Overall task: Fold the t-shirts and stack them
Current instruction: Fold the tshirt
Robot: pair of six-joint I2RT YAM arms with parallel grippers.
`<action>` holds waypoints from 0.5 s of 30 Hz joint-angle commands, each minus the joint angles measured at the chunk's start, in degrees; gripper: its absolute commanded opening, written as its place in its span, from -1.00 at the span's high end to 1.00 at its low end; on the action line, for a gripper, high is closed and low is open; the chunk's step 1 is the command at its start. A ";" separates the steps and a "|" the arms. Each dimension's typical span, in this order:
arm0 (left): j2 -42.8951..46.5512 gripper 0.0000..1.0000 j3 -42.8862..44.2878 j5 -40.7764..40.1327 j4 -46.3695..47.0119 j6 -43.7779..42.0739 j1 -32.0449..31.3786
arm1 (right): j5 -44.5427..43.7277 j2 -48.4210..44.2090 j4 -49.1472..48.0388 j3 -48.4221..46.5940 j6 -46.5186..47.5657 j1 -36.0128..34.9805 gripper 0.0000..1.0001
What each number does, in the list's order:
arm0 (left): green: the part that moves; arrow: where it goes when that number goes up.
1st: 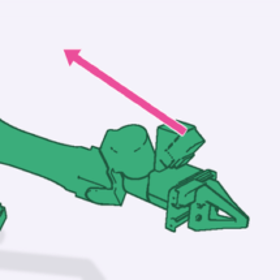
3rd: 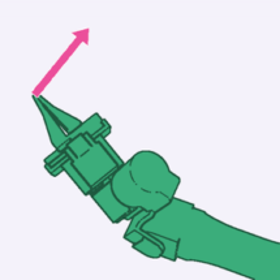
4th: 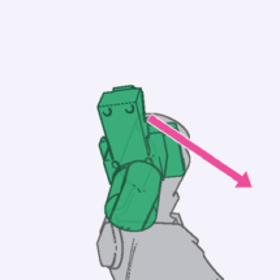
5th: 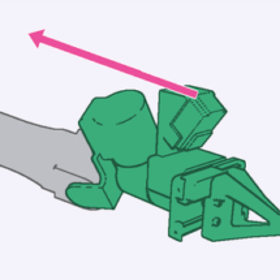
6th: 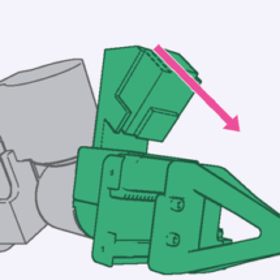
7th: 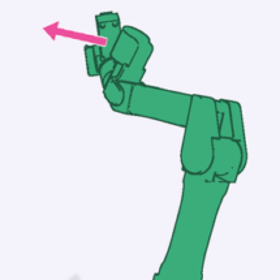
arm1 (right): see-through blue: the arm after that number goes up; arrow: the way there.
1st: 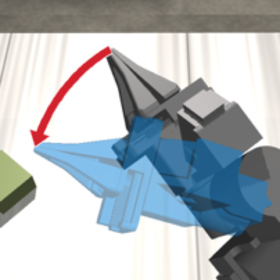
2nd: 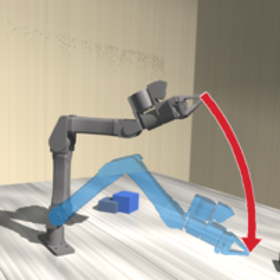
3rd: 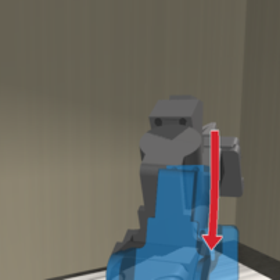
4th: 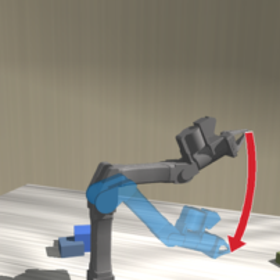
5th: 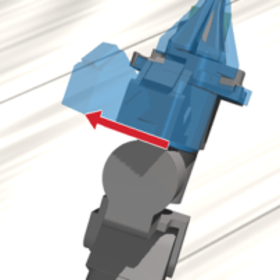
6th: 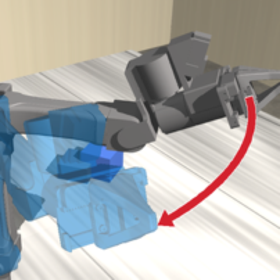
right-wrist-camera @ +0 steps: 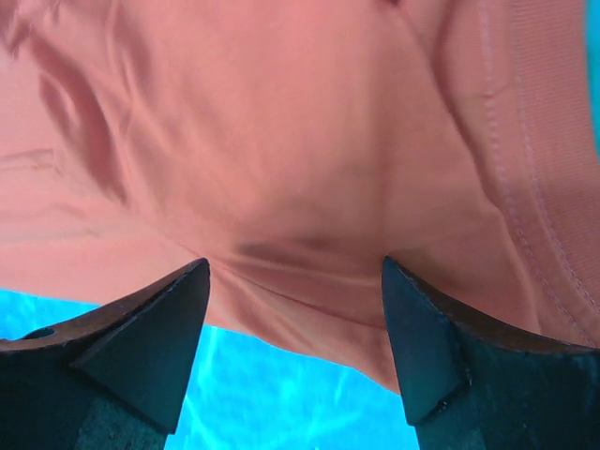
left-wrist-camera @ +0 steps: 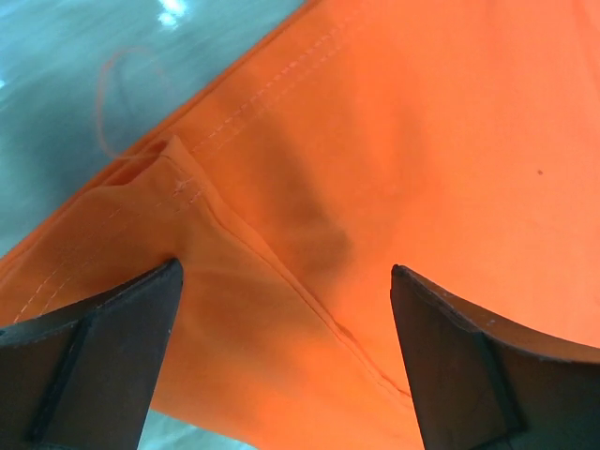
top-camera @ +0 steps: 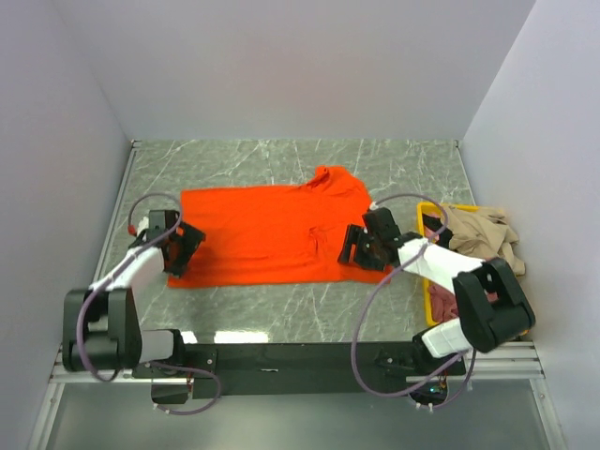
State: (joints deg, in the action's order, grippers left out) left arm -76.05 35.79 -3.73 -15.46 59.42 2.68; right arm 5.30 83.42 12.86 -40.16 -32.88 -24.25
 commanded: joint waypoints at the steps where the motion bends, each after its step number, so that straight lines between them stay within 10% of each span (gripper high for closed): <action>1: 6.16 -0.99 -3.97 -6.55 -14.49 3.68 -0.04 | 1.56 -3.25 10.07 5.79 -3.59 -0.97 -0.61; 7: 16.02 -0.99 -1.62 -9.81 -21.18 2.90 -0.04 | -0.36 -10.20 14.29 4.75 -3.68 -3.17 -0.61; 15: 9.00 -0.99 13.33 -13.77 -19.35 0.09 1.36 | -10.38 -2.40 14.57 -20.81 3.08 -3.26 -0.63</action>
State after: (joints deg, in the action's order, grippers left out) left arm -64.47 43.03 -14.79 -36.71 61.41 3.11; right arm 1.72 77.41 29.71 -50.98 -33.15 -27.29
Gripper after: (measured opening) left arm 0.993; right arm 0.814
